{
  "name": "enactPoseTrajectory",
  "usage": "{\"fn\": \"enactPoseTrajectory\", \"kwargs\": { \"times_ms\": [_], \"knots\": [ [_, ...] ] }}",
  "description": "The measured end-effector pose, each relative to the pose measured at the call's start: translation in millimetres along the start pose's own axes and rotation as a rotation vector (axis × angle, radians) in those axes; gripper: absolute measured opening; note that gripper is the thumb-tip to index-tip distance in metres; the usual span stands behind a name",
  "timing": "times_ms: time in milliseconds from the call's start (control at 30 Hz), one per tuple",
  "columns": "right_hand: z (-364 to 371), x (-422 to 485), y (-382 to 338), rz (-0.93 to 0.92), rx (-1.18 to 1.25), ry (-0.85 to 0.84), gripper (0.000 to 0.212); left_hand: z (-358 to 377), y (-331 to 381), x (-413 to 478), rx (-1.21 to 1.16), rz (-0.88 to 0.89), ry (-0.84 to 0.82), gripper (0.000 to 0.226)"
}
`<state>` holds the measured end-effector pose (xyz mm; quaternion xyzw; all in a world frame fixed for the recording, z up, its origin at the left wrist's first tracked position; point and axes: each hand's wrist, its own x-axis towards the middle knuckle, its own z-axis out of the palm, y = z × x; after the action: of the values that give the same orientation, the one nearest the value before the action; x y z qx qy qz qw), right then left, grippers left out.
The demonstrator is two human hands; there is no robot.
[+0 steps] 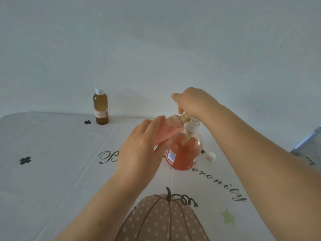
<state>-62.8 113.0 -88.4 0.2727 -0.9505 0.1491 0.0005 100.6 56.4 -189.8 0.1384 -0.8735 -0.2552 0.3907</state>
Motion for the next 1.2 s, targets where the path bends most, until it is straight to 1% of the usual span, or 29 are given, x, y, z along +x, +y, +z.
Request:
{"fn": "enactPoseTrajectory", "kwargs": {
  "times_ms": [167,333,533,833,1033,1200],
  "knots": [
    [5.6,2.3,0.6,0.033,0.028,0.01,0.049,1.5,-1.3,0.0,0.011,-0.01,-0.006,0.053],
    [1.5,-1.3,2.1,0.023,0.067,0.011,0.046,1.4,0.9,-1.5,-0.013,-0.004,-0.006,0.052],
    [-8.3,-4.1,-0.6,-0.026,-0.004,0.013,0.044,0.5,2.7,-3.1,-0.032,-0.006,0.002,0.052],
    [-0.4,-0.1,-0.5,0.023,0.005,0.01,0.046,3.3,0.2,-1.0,-0.017,-0.004,0.025,0.053],
    [8.1,2.2,2.9,0.033,0.021,0.001,0.048,5.2,-3.3,-0.8,0.003,0.006,0.03,0.054],
    [1.1,-0.6,1.4,0.028,0.03,0.013,0.046,4.7,-0.9,-1.2,-0.019,0.004,0.043,0.054]
  ]
}}
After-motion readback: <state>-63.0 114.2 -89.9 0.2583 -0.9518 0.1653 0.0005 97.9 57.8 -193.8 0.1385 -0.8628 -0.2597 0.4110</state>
